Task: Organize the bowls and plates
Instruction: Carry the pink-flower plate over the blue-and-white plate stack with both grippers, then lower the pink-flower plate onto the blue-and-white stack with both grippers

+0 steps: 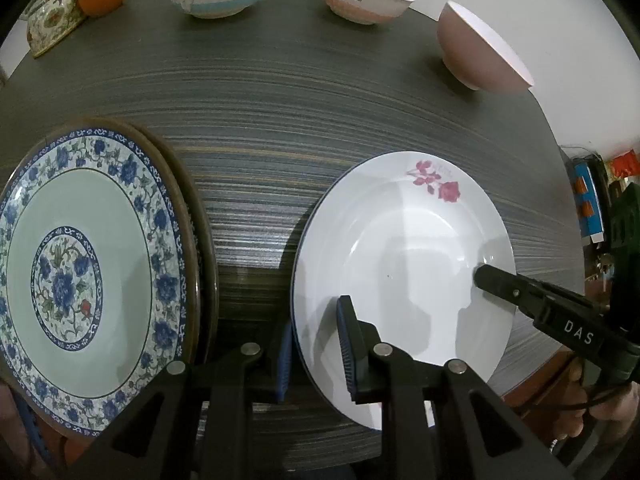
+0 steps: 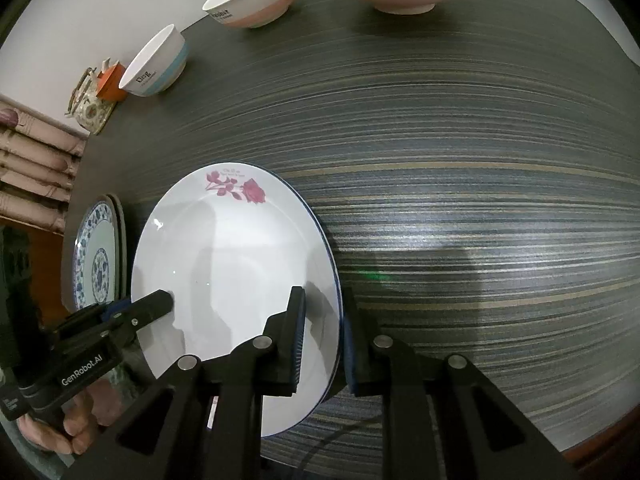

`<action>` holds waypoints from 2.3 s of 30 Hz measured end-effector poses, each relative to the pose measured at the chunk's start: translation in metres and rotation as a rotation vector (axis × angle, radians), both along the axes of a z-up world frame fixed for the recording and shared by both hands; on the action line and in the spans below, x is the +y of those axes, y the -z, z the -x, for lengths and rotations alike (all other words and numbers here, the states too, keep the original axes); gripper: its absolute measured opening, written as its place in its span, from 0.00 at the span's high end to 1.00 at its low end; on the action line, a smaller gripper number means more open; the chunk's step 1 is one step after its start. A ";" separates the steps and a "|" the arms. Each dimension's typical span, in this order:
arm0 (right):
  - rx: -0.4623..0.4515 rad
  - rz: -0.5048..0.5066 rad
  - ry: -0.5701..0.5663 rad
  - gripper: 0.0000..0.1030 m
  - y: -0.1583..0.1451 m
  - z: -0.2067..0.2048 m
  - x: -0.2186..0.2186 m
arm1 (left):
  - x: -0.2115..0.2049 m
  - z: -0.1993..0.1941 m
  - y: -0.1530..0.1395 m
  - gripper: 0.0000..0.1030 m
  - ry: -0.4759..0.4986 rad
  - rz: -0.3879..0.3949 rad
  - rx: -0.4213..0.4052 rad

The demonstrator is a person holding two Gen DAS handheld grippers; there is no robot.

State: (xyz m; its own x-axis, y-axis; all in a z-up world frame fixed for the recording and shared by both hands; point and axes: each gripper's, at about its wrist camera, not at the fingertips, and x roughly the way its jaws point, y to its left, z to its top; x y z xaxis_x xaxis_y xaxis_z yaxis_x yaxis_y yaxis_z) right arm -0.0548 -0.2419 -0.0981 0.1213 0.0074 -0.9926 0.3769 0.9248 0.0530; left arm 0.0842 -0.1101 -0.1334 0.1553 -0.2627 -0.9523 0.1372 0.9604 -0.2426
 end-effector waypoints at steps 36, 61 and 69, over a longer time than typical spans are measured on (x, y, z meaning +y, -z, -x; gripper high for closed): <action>-0.103 0.041 -0.125 0.85 -0.042 -0.020 0.047 | 0.058 0.026 -0.055 0.81 -0.096 -0.036 -0.145; -0.099 -0.012 -0.348 0.85 -0.021 -0.082 0.165 | 0.193 0.054 -0.087 0.81 -0.338 -0.079 -0.196; -0.070 -0.019 -0.381 0.85 -0.003 -0.090 0.188 | 0.223 0.061 -0.081 0.81 -0.388 -0.078 -0.174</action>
